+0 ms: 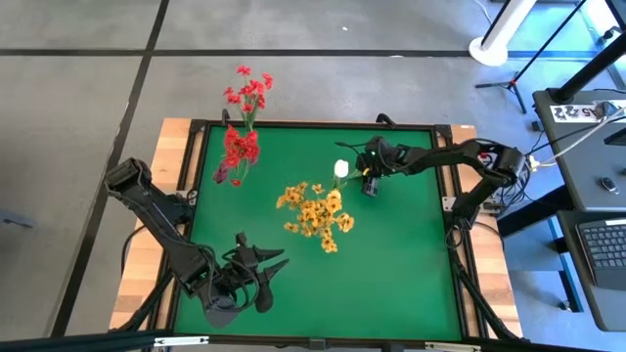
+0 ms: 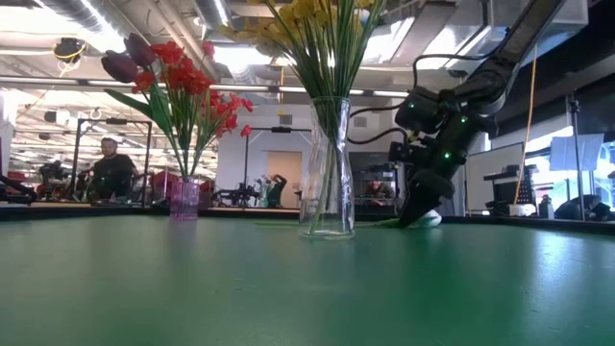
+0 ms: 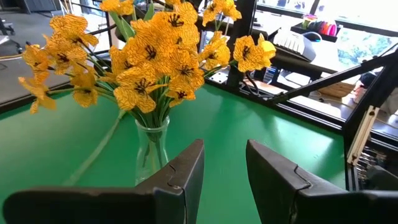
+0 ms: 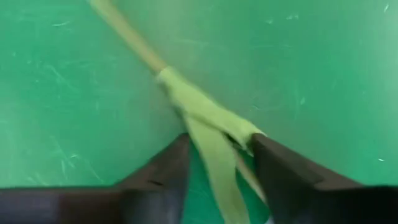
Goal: Sort flowers into vase by color
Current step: Put the white flower into the transparent vase
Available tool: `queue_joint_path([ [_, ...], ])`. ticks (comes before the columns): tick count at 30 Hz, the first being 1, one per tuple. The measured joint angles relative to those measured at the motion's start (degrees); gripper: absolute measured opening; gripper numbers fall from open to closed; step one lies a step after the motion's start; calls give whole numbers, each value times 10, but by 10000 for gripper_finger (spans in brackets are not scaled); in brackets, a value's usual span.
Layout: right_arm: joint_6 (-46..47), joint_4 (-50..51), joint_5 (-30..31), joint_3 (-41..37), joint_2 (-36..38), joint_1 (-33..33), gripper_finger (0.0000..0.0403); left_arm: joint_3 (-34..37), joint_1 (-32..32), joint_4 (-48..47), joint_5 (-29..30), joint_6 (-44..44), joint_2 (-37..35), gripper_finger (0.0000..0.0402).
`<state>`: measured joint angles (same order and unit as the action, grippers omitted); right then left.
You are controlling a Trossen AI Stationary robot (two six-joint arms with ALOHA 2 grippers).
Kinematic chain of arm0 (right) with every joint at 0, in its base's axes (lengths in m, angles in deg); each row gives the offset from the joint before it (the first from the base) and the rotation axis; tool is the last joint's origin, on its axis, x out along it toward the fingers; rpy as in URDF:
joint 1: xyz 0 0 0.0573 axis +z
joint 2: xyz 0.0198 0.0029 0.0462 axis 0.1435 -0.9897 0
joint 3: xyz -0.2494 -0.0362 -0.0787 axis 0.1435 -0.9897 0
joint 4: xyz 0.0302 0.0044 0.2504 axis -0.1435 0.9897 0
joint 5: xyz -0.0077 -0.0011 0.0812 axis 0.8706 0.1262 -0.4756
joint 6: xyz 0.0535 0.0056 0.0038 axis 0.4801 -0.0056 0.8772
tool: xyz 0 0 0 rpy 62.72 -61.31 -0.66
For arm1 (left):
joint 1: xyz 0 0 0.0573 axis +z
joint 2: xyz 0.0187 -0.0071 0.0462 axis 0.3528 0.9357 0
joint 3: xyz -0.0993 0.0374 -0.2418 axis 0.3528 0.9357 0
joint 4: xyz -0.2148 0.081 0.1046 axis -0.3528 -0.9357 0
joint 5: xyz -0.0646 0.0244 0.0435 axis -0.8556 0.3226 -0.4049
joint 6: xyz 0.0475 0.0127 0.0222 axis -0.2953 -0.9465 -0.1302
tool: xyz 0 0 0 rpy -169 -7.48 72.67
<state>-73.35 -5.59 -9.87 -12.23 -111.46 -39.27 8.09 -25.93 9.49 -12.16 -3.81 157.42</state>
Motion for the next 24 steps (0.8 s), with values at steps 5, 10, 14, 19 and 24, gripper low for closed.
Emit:
queue_joint_path([
  [5,2,4,15,-1,0,0,59,0,0,0,-2,0,0,114],
  [10,20,39,64,-3,26,0,19,0,0,0,-2,-1,0,114],
  [14,27,99,133,-5,79,-2,11,0,0,0,-1,-2,0,114],
  [19,32,171,194,-5,163,-1,10,0,0,0,0,-5,0,114],
  [24,41,220,216,-5,266,-1,6,-6,0,-2,30,-18,0,114],
])
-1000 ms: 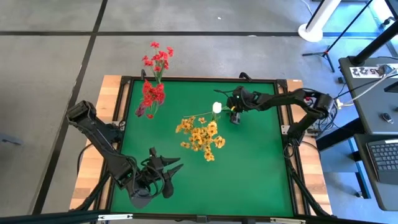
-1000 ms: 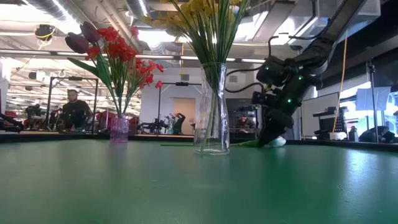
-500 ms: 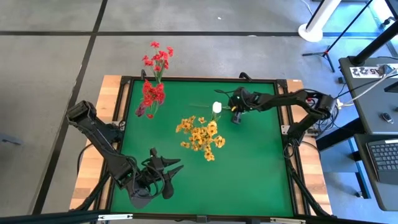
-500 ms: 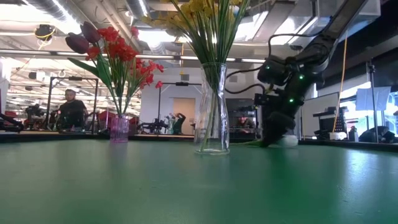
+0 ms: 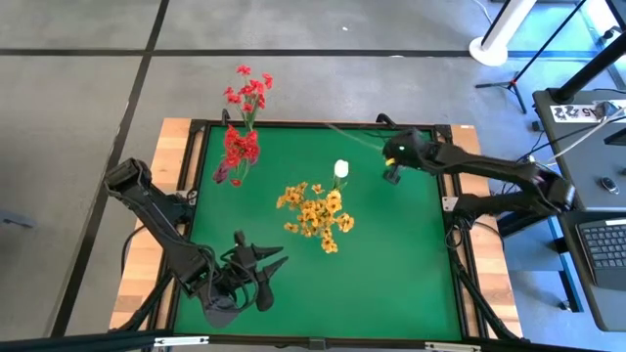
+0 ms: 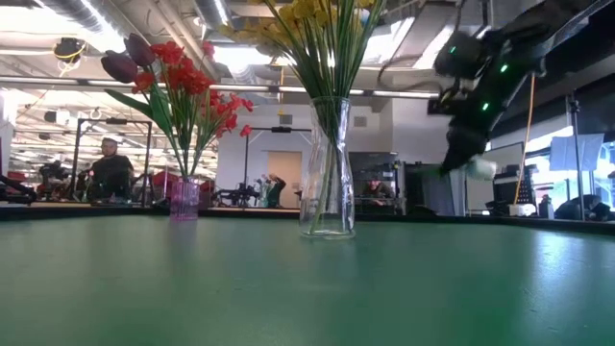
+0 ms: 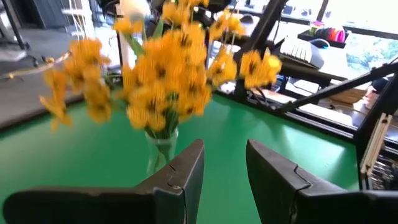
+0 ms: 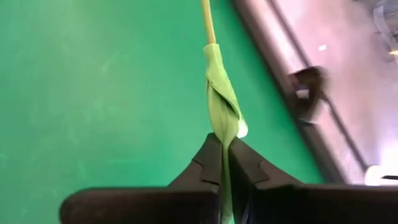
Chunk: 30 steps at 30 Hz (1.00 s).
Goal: Sort flowers into vase by color
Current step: Put the white flower into the transparent vase
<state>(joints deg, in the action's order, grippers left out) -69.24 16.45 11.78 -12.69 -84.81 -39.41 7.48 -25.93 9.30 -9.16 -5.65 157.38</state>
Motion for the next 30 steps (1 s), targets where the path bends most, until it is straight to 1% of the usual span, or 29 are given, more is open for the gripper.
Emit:
queue_joint_path([
  [2,5,15,16,0,41,0,5,-19,0,0,9,-31,-2,114],
  [4,14,20,18,0,81,0,4,-51,0,2,23,-75,-4,114],
  [9,43,32,17,19,165,17,3,-142,12,4,29,-211,-5,114],
  [12,65,31,5,49,200,47,3,-185,30,4,30,-283,-5,114],
  [14,62,28,-7,77,211,77,3,-207,46,3,28,-318,-5,114],
  [16,45,30,-4,104,210,117,2,-223,65,3,13,-341,-5,114],
  [18,16,31,33,128,203,162,2,-237,85,2,-15,-352,-5,114],
  [24,-107,30,228,169,152,290,1,-261,133,2,-100,-349,-5,114],
  [27,-152,29,309,176,117,340,1,-267,148,1,-130,-346,-5,114],
  [30,-192,25,374,178,79,379,1,-274,159,1,-154,-347,-5,114],
])
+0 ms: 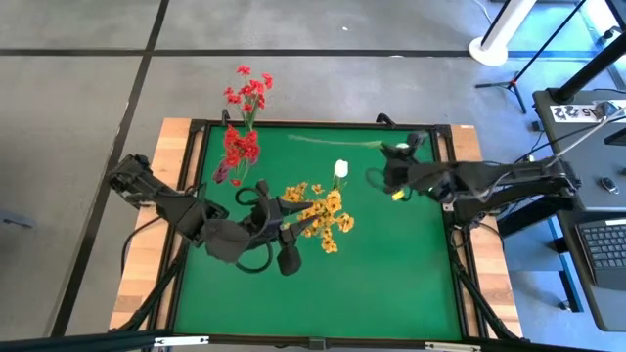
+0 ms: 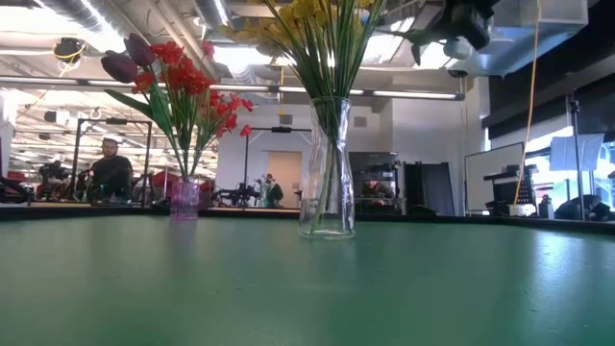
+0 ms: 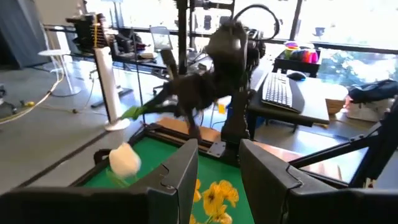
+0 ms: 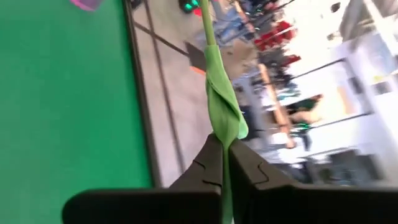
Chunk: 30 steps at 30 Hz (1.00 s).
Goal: Sort flowers into vase by color
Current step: Put the white flower into the transparent vase
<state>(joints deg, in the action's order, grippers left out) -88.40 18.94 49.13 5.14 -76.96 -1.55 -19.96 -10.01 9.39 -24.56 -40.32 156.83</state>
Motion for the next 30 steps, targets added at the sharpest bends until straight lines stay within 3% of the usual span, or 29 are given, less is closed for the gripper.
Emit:
queue_joint_path([
  [7,-161,-124,129,0,-69,84,1,-23,31,-12,-35,-110,0,114],
  [12,-313,-283,176,1,-94,124,1,-24,63,-22,-12,-224,0,114],
  [16,-374,-339,152,1,-95,142,1,-24,93,-38,-10,-265,3,114],
  [21,-393,-345,135,1,-95,145,1,-24,130,-52,-13,-249,3,114],
  [30,-393,-348,74,1,-95,143,1,-24,185,-119,-134,-166,14,114],
])
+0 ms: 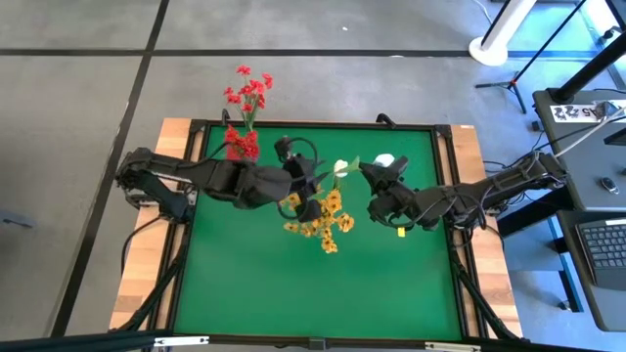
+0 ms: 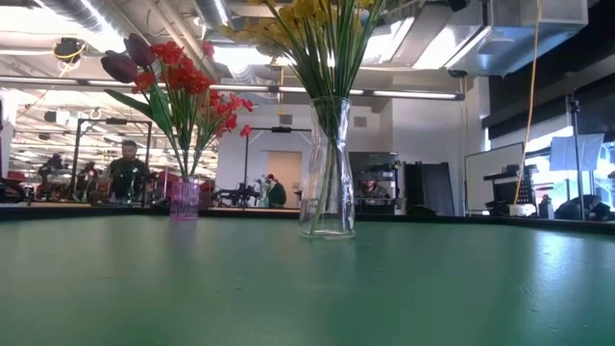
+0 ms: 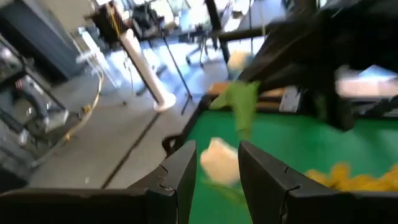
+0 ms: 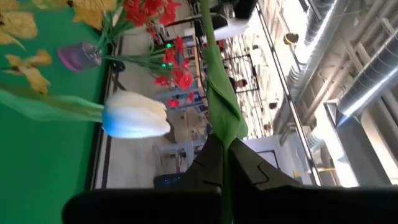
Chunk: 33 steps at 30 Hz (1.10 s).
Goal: Sort flowers into vase by color
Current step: Put the white flower into the transparent vase
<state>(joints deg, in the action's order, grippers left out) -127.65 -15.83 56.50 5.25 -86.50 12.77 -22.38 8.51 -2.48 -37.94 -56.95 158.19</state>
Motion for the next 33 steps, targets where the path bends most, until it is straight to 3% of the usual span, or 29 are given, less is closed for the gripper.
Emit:
queue_joint_path([
  [3,0,-8,-7,0,-4,0,1,0,19,-29,-33,33,0,114],
  [7,0,-14,-19,0,-4,0,1,0,41,-37,-122,80,0,114],
  [14,0,-14,-26,0,-4,0,1,0,44,-32,-201,101,0,114],
  [28,5,-10,-22,-1,-15,0,1,-33,55,-32,-190,155,1,114],
  [33,5,-11,-23,-1,-20,0,1,-33,67,-55,-267,215,8,114],
])
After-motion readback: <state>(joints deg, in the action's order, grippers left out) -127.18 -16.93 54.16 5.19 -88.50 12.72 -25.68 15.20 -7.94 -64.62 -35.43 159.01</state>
